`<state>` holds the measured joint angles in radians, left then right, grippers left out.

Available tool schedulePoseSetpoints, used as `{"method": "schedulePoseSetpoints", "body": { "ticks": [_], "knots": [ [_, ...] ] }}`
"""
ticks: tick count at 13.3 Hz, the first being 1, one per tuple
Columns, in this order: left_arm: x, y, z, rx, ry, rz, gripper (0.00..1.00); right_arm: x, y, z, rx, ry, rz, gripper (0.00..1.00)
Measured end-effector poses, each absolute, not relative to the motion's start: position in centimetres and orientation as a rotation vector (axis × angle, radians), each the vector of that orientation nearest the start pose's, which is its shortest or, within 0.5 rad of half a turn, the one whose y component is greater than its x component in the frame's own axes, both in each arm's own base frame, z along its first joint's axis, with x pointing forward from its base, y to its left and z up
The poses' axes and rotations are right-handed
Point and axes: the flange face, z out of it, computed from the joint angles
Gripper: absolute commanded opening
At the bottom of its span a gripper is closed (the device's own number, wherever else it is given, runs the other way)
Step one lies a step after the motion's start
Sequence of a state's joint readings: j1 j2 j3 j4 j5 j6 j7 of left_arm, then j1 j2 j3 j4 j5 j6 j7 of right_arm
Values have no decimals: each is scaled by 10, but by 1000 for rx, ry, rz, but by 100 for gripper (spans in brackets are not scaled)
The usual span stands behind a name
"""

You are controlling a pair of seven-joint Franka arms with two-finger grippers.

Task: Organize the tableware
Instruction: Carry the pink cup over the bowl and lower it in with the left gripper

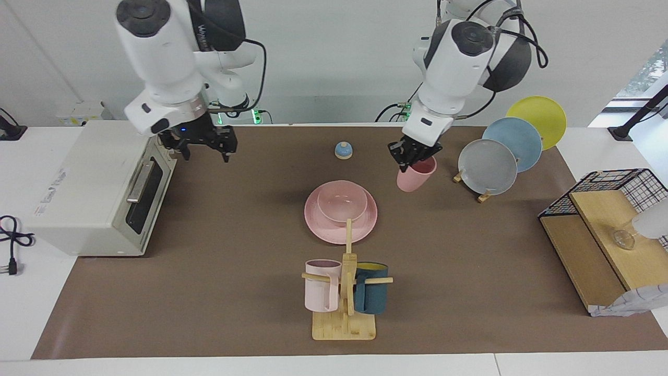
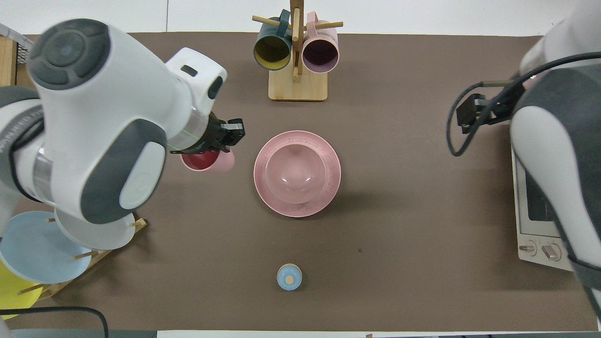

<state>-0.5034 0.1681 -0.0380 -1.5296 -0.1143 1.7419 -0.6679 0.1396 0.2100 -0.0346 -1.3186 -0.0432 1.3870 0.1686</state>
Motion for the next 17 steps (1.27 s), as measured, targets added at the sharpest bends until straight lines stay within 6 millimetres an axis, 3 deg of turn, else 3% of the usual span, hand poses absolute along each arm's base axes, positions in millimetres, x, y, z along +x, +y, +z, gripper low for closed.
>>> {"method": "schedulePoseSetpoints", "body": {
  "ticks": [2, 4, 6, 8, 10, 11, 13, 17],
  "knots": [
    [505, -375, 548, -3259, -274, 53, 0, 583, 28, 595, -3190, 138, 285, 100],
    [495, -416, 525, -3251, -290, 76, 0, 561, 23, 590, -3186, 135, 311, 100],
    [498, -441, 504, -3237, -318, 101, 0, 547, 3, 599, -3181, 154, 259, 100],
    [501, -461, 479, -3212, -311, 109, 0, 545, -36, 604, -3167, 131, 175, 100],
    [503, -473, 458, -3195, -309, 110, 0, 544, -63, 597, -3150, 131, 173, 100],
    [505, -475, 452, -3195, -311, 105, 0, 543, -67, 593, -3148, 140, 185, 100],
    [510, -474, 445, -3195, -316, 67, 0, 543, -68, 589, -3147, 140, 197, 100],
    [511, -471, 421, -3179, -317, 46, 0, 542, -68, 599, -3150, 140, 155, 100]
  ]
}}
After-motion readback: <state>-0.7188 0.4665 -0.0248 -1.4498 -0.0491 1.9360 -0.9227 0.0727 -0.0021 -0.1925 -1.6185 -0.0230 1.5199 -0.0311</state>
